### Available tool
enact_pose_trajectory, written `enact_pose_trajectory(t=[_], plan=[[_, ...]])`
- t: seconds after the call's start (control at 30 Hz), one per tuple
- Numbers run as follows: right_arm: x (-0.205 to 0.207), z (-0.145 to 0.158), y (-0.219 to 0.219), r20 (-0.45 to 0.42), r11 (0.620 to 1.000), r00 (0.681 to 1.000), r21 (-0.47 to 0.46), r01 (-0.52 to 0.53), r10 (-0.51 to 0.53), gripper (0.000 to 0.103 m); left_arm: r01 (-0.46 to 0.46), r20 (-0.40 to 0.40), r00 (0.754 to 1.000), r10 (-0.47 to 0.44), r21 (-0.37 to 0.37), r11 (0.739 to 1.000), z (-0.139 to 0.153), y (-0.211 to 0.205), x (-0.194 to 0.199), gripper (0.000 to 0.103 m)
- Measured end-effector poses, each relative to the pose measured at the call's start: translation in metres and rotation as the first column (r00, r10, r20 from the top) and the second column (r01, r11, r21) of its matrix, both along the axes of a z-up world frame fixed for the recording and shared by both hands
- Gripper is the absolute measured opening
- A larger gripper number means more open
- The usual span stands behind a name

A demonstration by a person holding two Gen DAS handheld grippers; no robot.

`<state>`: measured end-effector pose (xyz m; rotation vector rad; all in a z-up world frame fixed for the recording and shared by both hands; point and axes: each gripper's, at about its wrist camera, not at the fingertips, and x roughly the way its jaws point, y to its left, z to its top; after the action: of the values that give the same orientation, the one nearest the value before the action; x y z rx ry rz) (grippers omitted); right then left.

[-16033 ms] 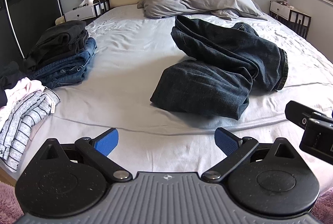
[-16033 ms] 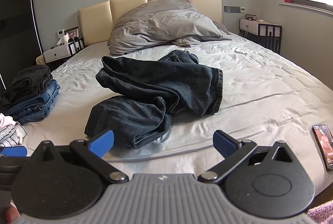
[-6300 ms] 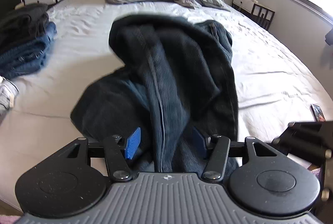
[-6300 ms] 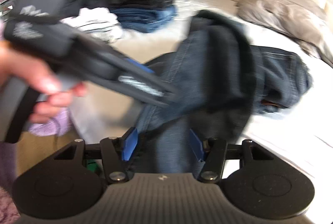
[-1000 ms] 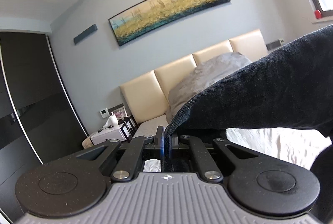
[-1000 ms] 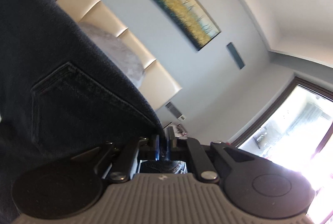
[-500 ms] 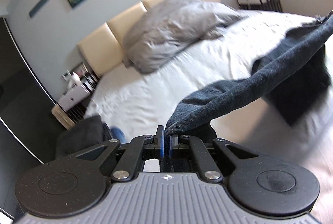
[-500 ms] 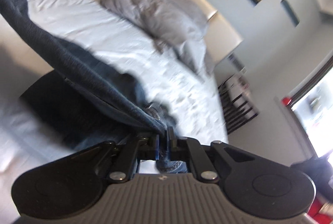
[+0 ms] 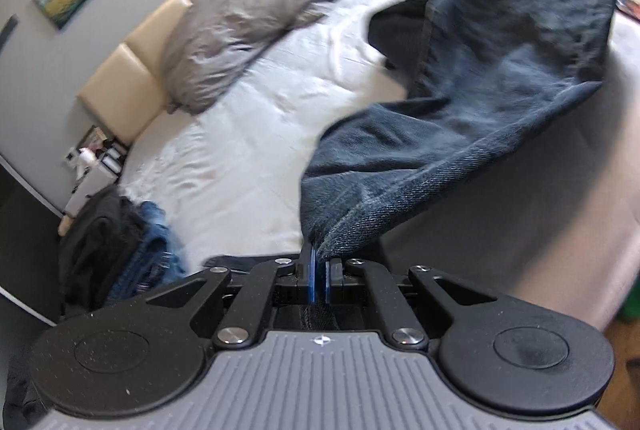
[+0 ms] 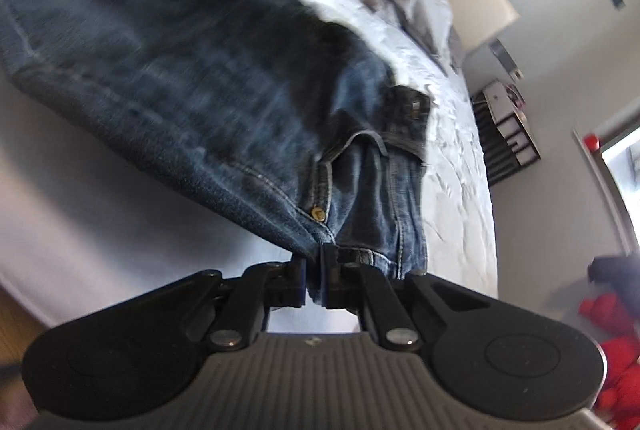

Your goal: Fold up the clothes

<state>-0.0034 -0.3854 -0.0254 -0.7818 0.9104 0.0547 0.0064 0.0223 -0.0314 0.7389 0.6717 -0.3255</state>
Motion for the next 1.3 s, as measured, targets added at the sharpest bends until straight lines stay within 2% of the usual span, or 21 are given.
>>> enact_pose_trajectory(t=[0.17, 0.27, 0.33, 0.4, 0.43, 0.47, 0.53, 0.6, 0.67, 0.77, 0.93, 1.1, 1.3], plan=[[-0.002, -0.035, -0.006, -0.173, 1.0, 0.985, 0.0, -0.014, 0.014, 0.007, 0.096, -0.075, 0.993, -0.093, 0.045, 0.994, -0.036, -0.022, -0.022, 0.003], [-0.003, -0.051, -0.008, -0.213, 0.999, 0.977, -0.011, -0.031, 0.028, 0.007, 0.105, -0.102, 0.99, -0.102, 0.027, 0.994, -0.049, -0.024, -0.023, 0.006], [-0.003, -0.055, -0.007, -0.237, 0.999, 0.971, -0.003, -0.043, 0.041, 0.012, 0.112, -0.116, 0.987, -0.111, 0.003, 0.994, -0.049, -0.021, -0.021, 0.013], [-0.004, -0.056, -0.007, -0.264, 0.999, 0.963, 0.014, -0.05, 0.052, 0.013, 0.111, -0.144, 0.983, -0.113, -0.023, 0.994, -0.048, -0.016, -0.021, 0.022], [-0.006, -0.053, -0.007, -0.273, 0.998, 0.96, 0.028, -0.055, 0.06, 0.014, 0.107, -0.161, 0.981, -0.113, -0.043, 0.993, -0.045, -0.013, -0.021, 0.033], [-0.008, -0.049, -0.008, -0.273, 0.997, 0.959, 0.043, -0.064, 0.074, 0.015, 0.104, -0.177, 0.978, -0.114, -0.064, 0.993, -0.042, -0.01, -0.022, 0.049], [-0.011, -0.038, -0.011, -0.254, 0.994, 0.963, 0.072, -0.079, 0.095, 0.016, 0.09, -0.186, 0.976, -0.11, -0.109, 0.99, -0.035, -0.001, -0.026, 0.055], [-0.015, -0.027, -0.013, -0.197, 0.992, 0.976, 0.096, -0.079, 0.097, 0.019, 0.065, -0.187, 0.978, -0.088, -0.127, 0.99, -0.03, 0.005, -0.028, 0.055], [-0.012, -0.013, -0.015, -0.133, 0.989, 0.987, 0.124, -0.079, 0.095, 0.039, 0.03, -0.19, 0.98, -0.058, -0.148, 0.989, -0.026, 0.014, -0.027, 0.055], [-0.011, 0.002, -0.006, -0.08, 0.984, 0.992, 0.158, -0.086, 0.1, 0.039, -0.02, -0.208, 0.978, -0.019, -0.185, 0.983, -0.021, 0.025, -0.021, 0.055], [0.005, 0.013, 0.023, -0.041, 0.971, 0.987, 0.188, -0.146, 0.156, 0.039, -0.039, -0.204, 0.979, -0.003, -0.202, 0.979, -0.012, 0.031, -0.014, 0.059], [0.025, 0.014, 0.054, -0.047, 0.961, 0.983, 0.222, -0.165, 0.179, 0.039, -0.082, -0.245, 0.969, 0.025, -0.223, 0.971, -0.005, 0.037, -0.009, 0.059], [0.05, 0.008, 0.089, -0.08, 0.955, 0.978, 0.242, -0.169, 0.193, 0.044, -0.078, -0.241, 0.97, 0.01, -0.271, 0.959, 0.009, 0.052, -0.006, 0.061]])
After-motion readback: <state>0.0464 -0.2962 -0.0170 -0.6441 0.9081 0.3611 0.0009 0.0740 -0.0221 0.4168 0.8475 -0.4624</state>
